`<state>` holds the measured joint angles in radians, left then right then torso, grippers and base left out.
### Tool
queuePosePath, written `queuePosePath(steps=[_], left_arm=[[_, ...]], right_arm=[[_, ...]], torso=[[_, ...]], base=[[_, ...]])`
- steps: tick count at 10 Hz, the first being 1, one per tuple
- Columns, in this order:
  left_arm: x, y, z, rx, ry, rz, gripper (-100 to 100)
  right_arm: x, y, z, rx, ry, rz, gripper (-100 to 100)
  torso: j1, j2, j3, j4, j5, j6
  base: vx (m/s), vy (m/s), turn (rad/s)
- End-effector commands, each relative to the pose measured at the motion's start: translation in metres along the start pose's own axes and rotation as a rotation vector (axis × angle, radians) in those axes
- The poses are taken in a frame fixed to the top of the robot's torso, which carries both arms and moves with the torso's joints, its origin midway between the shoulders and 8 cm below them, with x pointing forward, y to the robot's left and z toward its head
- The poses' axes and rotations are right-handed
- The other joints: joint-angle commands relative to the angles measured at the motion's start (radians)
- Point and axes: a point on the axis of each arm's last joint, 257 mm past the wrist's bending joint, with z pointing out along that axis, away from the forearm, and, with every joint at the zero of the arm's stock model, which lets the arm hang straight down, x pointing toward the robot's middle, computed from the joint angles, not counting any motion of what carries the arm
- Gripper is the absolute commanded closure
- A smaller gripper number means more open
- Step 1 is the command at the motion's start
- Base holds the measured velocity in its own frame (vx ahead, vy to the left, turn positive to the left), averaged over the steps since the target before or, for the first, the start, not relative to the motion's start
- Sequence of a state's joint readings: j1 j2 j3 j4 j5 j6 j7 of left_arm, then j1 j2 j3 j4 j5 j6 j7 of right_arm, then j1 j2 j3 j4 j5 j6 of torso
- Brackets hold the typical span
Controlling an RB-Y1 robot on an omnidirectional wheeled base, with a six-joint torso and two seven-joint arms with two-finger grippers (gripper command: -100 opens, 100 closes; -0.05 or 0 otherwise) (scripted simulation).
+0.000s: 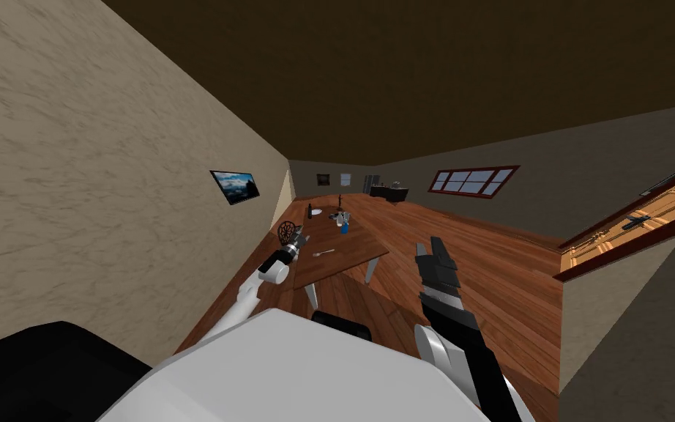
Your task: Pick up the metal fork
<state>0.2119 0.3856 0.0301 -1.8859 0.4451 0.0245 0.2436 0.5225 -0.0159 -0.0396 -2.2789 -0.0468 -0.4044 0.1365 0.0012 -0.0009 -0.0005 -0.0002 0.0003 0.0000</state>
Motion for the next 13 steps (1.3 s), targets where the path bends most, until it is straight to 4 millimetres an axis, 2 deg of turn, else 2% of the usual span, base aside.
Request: queuePosePath(steps=[1, 3, 4, 6, 7, 8, 10, 13], left_arm=[[-0.013, 0.017, 0.002, -0.05, -0.022, -0.017, -100], [-0.027, 0.039, 0.005, -0.125, -0.047, -0.05, -100], [-0.031, 0.043, 0.004, -0.133, -0.054, -0.05, -100], [-0.05, 0.071, 0.004, -0.218, -0.091, -0.084, -100], [-0.05, 0.071, 0.004, -0.218, -0.091, -0.084, -100], [-0.06, 0.087, 0.005, -0.281, -0.113, -0.117, -100], [-0.076, 0.106, 0.003, -0.347, -0.146, -0.151, -100], [-0.109, 0.146, -0.013, -0.465, -0.227, -0.188, -100]], right_arm=[[0.0, 0.0, 0.0, 0.0, 0.0, 0.0, 0], [0.0, 0.0, 0.0, 0.0, 0.0, 0.0, 0], [0.0, 0.0, 0.0, 0.0, 0.0, 0.0, 0], [0.0, 0.0, 0.0, 0.0, 0.0, 0.0, 0], [0.0, 0.0, 0.0, 0.0, 0.0, 0.0, 0], [0.0, 0.0, 0.0, 0.0, 0.0, 0.0, 0], [0.0, 0.0, 0.0, 0.0, 0.0, 0.0, 0], [0.0, 0.0, 0.0, 0.0, 0.0, 0.0, 0]], torso=[[0.0, 0.0, 0.0, 0.0, 0.0, 0.0], [0.0, 0.0, 0.0, 0.0, 0.0, 0.0], [0.001, 0.0, 0.0, 0.0, 0.0, -0.001], [-0.001, 0.0, 0.0, 0.0, 0.0, 0.0], [0.0, 0.0, 0.0, 0.0, 0.0, -0.002], [0.0, 0.0, 0.0, 0.0, 0.0, -0.002], [0.0, 0.0, 0.0, 0.0, 0.0, -0.001], [0.0, 0.0, 0.0, 0.0, 0.0, -0.001]], base=[[-0.009, 0.008, -0.171], [-0.011, 0.009, -0.239], [-0.004, 0.005, 0.041], [-0.008, 0.0, -0.247], [-0.005, 0.004, 0.062], [-0.008, -0.004, -0.24], [-0.008, 0.002, -0.256], [-0.004, 0.004, -0.188]])
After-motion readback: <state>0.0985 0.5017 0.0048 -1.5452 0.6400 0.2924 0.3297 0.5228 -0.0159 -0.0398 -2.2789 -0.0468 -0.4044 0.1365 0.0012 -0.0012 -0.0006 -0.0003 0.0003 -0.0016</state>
